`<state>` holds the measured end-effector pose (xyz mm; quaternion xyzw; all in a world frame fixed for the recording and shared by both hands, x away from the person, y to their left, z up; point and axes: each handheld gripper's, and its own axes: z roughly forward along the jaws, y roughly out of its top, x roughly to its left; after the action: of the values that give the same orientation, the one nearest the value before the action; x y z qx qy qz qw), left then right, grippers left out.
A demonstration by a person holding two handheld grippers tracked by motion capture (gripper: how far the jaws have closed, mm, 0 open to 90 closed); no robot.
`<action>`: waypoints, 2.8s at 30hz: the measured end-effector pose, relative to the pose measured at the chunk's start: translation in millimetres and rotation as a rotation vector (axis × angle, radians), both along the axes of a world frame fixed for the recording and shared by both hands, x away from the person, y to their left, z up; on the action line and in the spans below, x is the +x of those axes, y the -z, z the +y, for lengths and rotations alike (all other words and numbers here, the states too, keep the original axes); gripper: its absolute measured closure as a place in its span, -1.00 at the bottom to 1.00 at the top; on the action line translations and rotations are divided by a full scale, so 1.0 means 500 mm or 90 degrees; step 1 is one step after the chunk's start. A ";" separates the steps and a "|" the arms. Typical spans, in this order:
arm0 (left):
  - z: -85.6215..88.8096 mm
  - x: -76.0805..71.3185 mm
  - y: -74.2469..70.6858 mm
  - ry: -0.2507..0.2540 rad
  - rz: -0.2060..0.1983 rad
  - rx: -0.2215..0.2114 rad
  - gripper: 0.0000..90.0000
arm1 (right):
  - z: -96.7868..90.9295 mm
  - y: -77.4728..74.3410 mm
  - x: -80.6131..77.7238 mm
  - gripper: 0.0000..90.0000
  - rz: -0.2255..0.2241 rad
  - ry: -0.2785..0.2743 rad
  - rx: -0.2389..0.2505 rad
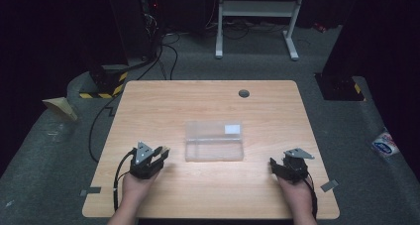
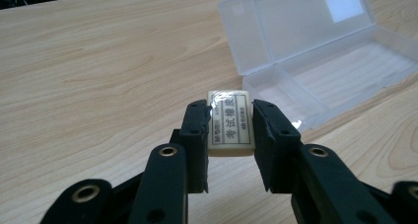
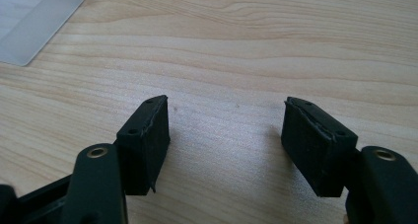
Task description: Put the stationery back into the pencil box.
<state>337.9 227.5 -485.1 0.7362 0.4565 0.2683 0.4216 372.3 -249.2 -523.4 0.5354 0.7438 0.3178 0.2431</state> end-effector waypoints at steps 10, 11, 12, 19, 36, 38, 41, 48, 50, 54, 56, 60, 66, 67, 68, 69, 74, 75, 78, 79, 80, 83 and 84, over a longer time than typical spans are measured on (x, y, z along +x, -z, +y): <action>-0.029 0.015 -0.001 0.008 0.009 0.022 0.51 | -0.002 0.000 0.000 -0.21 0.001 -0.003 0.001; -0.031 0.016 -0.001 0.007 0.011 0.019 0.51 | -0.002 0.000 -0.001 -0.21 0.001 -0.004 0.000; -0.033 0.016 -0.002 0.007 0.013 0.014 0.51 | -0.003 0.000 -0.001 -0.21 0.001 -0.006 0.001; -0.051 0.018 -0.007 -0.001 0.021 -0.010 0.51 | -0.002 0.000 -0.003 -0.21 0.002 -0.005 0.003; -0.086 0.043 -0.033 -0.001 0.048 -0.016 0.51 | -0.003 0.000 -0.003 -0.21 0.004 -0.006 0.005; -0.095 0.047 -0.036 -0.002 0.053 -0.007 0.51 | -0.003 0.000 -0.003 -0.21 0.003 -0.006 0.004; -0.104 0.053 -0.035 -0.002 0.060 -0.001 0.51 | -0.003 0.000 -0.003 -0.21 0.003 -0.007 0.003; -0.120 0.067 -0.025 -0.010 0.070 -0.011 0.51 | -0.004 0.000 -0.003 -0.21 0.001 -0.010 0.001; -0.121 0.070 -0.023 -0.011 0.071 -0.011 0.51 | -0.004 0.000 -0.003 -0.21 0.001 -0.010 0.001; -0.127 0.074 -0.020 -0.013 0.074 -0.019 0.51 | -0.003 0.000 -0.003 -0.20 0.001 -0.009 0.000; -0.133 0.075 -0.020 -0.008 0.073 -0.019 0.51 | -0.003 0.000 -0.003 -0.20 0.000 -0.011 -0.001; -0.144 0.075 -0.017 -0.006 0.075 -0.017 0.51 | -0.003 0.000 -0.001 -0.20 0.000 -0.013 -0.001; -0.158 0.085 -0.002 -0.007 0.088 -0.005 0.51 | -0.002 -0.001 0.000 -0.20 0.002 -0.014 0.000; -0.162 0.085 0.000 -0.005 0.088 -0.002 0.51 | -0.002 -0.001 0.000 -0.20 0.003 -0.013 0.000; -0.166 0.086 0.003 -0.003 0.089 -0.003 0.51 | -0.002 -0.001 0.000 -0.20 0.002 -0.014 -0.001; -0.169 0.088 0.005 -0.003 0.091 0.001 0.51 | -0.002 -0.001 0.000 -0.20 0.002 -0.014 -0.001; -0.173 0.095 0.011 -0.020 0.099 0.013 0.51 | -0.002 -0.001 0.000 -0.20 0.002 -0.014 -0.001; -0.174 0.096 0.012 -0.021 0.100 0.013 0.51 | -0.002 -0.001 0.000 -0.20 0.002 -0.014 -0.001; -0.174 0.100 0.015 -0.026 0.099 0.015 0.51 | -0.002 0.000 0.000 -0.20 0.002 -0.014 -0.001; -0.174 0.101 0.016 -0.028 0.100 0.015 0.51 | -0.002 0.000 0.000 -0.20 0.002 -0.014 -0.001; -0.174 0.102 0.017 -0.031 0.101 0.013 0.51 | -0.002 -0.001 0.000 -0.20 0.002 -0.014 -0.001; -0.176 0.107 0.020 -0.027 0.105 0.027 0.51 | -0.002 -0.001 0.000 -0.20 0.002 -0.014 -0.001; -0.178 0.108 0.022 -0.026 0.108 0.030 0.51 | -0.002 0.000 0.000 -0.20 0.002 -0.014 -0.001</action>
<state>391.9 138.5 -496.0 0.7565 0.4989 0.2244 0.3584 372.5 -250.2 -523.1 0.5275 0.7502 0.3191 0.2388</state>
